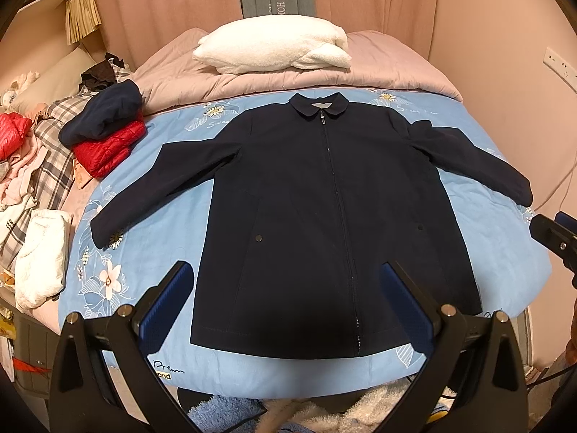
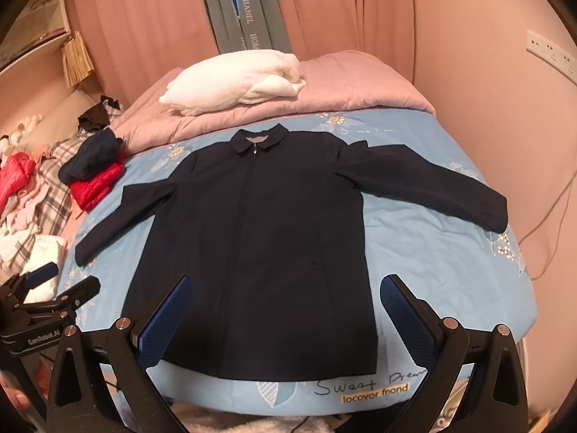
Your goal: Fold large clothes
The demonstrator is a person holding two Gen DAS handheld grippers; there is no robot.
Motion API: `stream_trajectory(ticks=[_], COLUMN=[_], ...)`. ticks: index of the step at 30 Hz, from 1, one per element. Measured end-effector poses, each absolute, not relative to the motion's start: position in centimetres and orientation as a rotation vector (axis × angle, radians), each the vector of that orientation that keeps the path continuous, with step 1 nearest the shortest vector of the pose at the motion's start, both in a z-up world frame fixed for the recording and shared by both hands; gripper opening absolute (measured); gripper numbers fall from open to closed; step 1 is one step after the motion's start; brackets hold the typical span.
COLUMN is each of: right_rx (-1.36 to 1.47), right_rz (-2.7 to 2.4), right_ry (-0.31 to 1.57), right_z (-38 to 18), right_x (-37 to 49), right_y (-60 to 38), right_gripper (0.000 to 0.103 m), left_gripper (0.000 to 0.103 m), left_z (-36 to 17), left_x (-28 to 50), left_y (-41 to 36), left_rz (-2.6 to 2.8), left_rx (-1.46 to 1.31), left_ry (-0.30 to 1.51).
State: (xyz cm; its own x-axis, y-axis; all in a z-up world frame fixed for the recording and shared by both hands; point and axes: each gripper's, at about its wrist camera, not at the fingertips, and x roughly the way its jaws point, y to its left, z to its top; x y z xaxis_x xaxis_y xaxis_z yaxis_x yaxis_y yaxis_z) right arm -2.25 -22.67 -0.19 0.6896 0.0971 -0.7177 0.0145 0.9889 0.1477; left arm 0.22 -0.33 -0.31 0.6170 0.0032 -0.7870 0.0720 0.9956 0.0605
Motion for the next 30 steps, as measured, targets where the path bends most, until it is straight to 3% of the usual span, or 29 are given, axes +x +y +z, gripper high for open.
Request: stream_trajectory(ticks=[30], right_rx=[0.154], right_rz=[0.046], right_ry=[0.814], right_z=[-0.33], right_x=[-2.23], right_y=[-22.84], right_gripper=[0.103], left_gripper=[0.103], left_z=[-0.84], left_x=[0.43], left_y=[-0.1], left_rz=[-0.039], left_rx=[0.093], left_ry=[0.922])
